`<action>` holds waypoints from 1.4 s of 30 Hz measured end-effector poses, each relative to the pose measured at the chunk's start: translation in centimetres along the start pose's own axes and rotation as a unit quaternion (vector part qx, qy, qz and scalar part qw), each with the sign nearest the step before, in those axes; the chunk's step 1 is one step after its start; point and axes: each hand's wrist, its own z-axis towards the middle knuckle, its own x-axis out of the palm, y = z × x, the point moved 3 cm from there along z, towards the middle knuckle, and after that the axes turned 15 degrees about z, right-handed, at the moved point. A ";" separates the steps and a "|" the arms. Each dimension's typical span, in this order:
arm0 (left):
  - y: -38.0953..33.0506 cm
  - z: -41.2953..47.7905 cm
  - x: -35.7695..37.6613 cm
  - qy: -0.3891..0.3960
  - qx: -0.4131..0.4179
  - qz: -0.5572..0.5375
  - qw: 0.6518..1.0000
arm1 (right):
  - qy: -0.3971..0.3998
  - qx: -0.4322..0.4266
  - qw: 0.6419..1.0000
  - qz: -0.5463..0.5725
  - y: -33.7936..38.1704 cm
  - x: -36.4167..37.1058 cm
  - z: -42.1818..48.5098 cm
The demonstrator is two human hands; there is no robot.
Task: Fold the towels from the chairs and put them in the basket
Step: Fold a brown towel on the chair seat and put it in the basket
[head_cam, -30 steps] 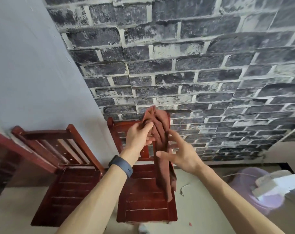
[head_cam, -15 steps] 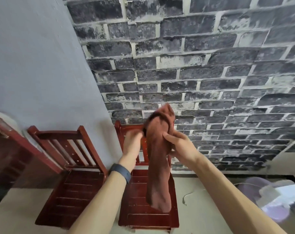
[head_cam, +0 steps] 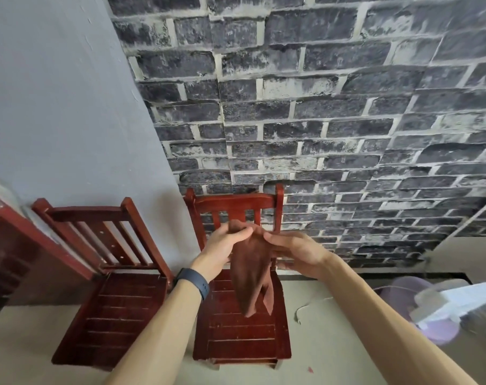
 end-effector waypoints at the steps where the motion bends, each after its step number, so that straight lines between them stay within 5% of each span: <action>1: 0.1 0.0 0.0 0.002 -0.003 -0.006 1.000 | -0.019 -0.008 1.000 -0.006 -0.2 0.0 0.1; 5: -0.1 -0.1 0.1 0.037 -0.033 -0.085 0.995 | -0.111 -0.100 0.988 0.032 0.3 -0.6 0.4; 11: 0.0 -0.6 -1.5 0.104 -0.062 -0.236 0.964 | -0.037 -0.101 0.987 0.123 1.3 0.3 1.0; 19: 0.7 0.5 -3.3 0.017 -0.058 -0.236 0.970 | -0.006 -0.058 0.983 0.176 2.4 -0.9 2.0; 24: 0.6 1.4 -4.6 -0.026 -0.002 -0.193 0.981 | 0.129 0.027 0.967 0.217 2.6 0.1 1.5; 28: -0.7 1.7 -5.2 -0.099 0.020 -0.014 0.995 | 0.139 0.058 0.951 0.270 1.8 0.6 1.5; 34: -1.9 2.6 -5.0 -0.170 0.070 0.200 0.962 | 0.100 0.059 0.958 0.264 1.4 0.9 2.2; 42: -0.9 3.3 -7.5 -0.197 0.018 0.151 0.968 | -0.062 -0.056 0.975 0.206 2.1 -3.6 3.2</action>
